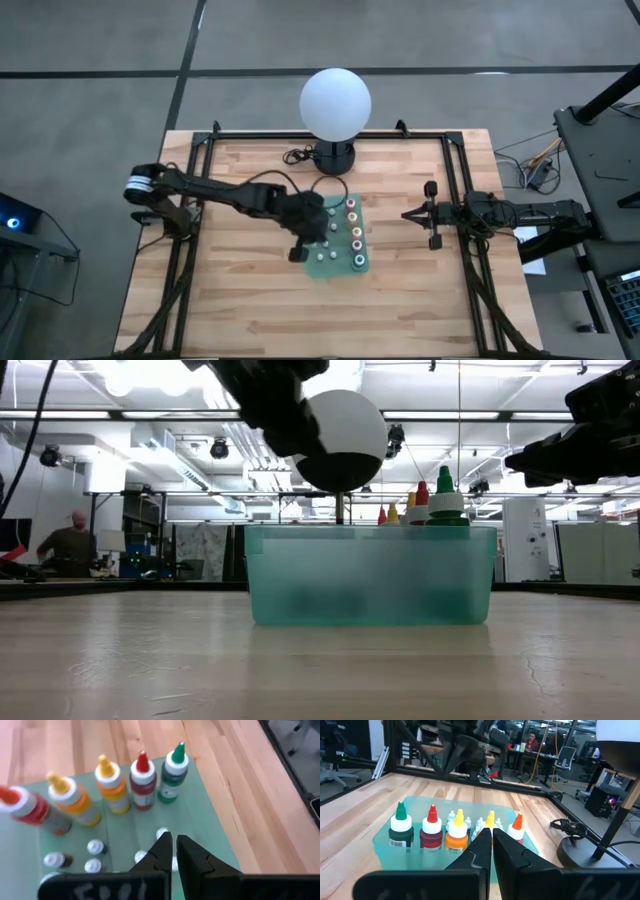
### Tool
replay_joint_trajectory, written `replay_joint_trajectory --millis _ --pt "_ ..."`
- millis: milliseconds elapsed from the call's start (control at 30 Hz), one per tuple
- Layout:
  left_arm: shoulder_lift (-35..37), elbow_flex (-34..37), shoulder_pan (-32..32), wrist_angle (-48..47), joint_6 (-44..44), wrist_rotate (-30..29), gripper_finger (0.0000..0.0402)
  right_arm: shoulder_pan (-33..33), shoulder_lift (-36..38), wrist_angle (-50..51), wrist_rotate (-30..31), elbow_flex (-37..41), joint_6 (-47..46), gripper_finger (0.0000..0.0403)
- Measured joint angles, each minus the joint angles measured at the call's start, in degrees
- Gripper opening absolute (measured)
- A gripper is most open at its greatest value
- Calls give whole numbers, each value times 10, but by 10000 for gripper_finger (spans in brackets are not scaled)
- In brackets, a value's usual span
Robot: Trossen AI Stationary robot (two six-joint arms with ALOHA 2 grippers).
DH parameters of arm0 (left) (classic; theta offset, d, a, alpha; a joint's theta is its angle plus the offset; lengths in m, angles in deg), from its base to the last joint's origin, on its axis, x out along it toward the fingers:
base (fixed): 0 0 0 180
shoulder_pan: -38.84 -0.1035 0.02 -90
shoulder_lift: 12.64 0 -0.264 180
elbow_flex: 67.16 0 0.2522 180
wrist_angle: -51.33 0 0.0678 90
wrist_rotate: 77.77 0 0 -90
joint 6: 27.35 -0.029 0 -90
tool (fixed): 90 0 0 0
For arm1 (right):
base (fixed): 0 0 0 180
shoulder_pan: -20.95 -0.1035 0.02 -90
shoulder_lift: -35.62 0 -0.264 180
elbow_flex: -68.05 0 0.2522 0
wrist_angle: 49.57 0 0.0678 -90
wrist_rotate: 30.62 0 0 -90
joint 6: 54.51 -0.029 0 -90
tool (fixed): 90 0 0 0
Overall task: Pick & Place food coloring
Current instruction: Return to Home Position
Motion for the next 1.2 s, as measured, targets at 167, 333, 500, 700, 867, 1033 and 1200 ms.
replay_joint_trajectory --millis 167,333,500,700,867,1033,1200 --pt "49 33 -14 37 1 7 0 0 1 -1 0 0 0 9" --pt "90 55 -26 112 5 6 0 0 1 -1 0 0 -1 9" --pt "115 77 -29 230 31 6 0 0 1 0 0 0 -1 9" --pt "117 78 -29 257 30 4 0 0 1 0 0 0 0 9" --pt "117 79 -29 258 31 4 0 0 1 0 0 0 0 9" --pt "116 79 -29 270 39 4 0 0 1 -1 0 0 0 9" --pt "117 78 -29 316 88 4 0 0 1 0 0 0 -1 9"
